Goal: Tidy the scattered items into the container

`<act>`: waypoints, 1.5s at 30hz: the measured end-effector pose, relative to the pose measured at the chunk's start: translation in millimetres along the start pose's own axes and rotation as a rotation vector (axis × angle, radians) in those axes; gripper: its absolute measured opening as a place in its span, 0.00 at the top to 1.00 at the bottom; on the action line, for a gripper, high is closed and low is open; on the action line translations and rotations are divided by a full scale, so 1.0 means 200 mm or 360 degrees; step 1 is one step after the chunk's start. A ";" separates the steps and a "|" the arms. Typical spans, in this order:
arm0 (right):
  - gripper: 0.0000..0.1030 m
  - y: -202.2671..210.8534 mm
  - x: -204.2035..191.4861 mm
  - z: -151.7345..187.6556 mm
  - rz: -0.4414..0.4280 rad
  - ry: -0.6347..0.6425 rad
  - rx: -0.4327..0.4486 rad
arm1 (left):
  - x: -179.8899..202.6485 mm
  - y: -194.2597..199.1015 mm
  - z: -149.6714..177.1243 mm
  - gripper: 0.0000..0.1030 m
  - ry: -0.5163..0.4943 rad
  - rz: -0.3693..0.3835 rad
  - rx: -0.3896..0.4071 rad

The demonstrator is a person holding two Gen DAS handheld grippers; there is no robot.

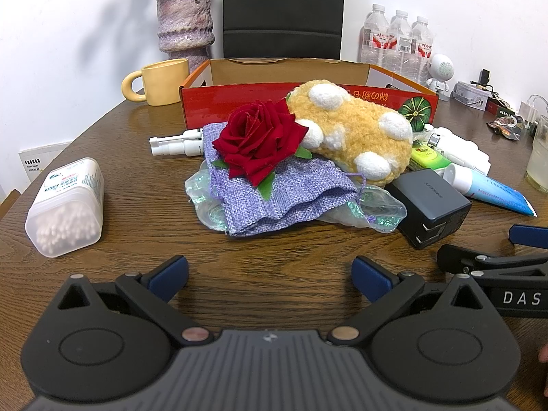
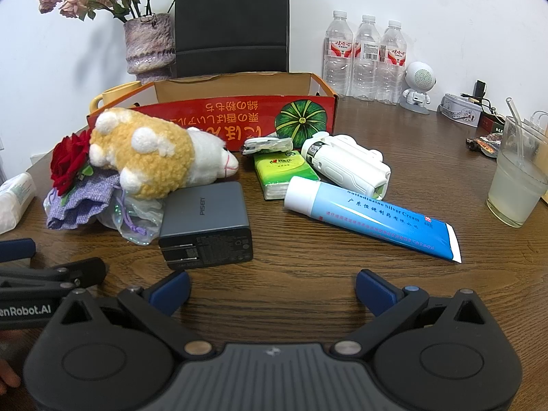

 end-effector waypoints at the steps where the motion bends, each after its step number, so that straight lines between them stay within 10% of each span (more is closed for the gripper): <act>1: 0.00 0.00 0.00 0.00 0.0000 0.0000 0.0000 | 0.00 0.00 0.00 0.00 0.0000 0.0000 0.0000; 22: 0.00 0.02 -0.02 0.01 -0.0104 0.0083 -0.0002 | 0.00 0.00 0.00 0.00 -0.0007 0.0008 0.0001; 31: 0.26 0.06 -0.03 -0.12 -0.0354 0.0011 0.0090 | -0.15 0.09 -0.16 0.00 0.0173 0.0429 0.0140; 34: 0.26 0.04 -0.05 -0.19 -0.0377 0.0019 0.0132 | -0.21 0.03 -0.22 0.00 0.0249 0.0379 0.0144; 40: 0.44 -0.10 -0.11 -0.22 -0.0340 0.0032 0.0058 | -0.16 -0.09 -0.23 0.53 0.0175 0.0277 -0.0014; 45: 0.44 -0.02 -0.05 -0.14 -0.0286 0.0002 0.0073 | -0.17 -0.04 -0.15 0.73 0.0154 0.0254 -0.0063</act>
Point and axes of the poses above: each gripper's, at about its wrist camera, not at the fingertips, and y roughly against the way its jaws point, x to its right, z to its underside, the point moved 5 cm from there along -y, roughly the way its jaws point, and after that the axes turned 1 degree about x, right-handed, at the moved point
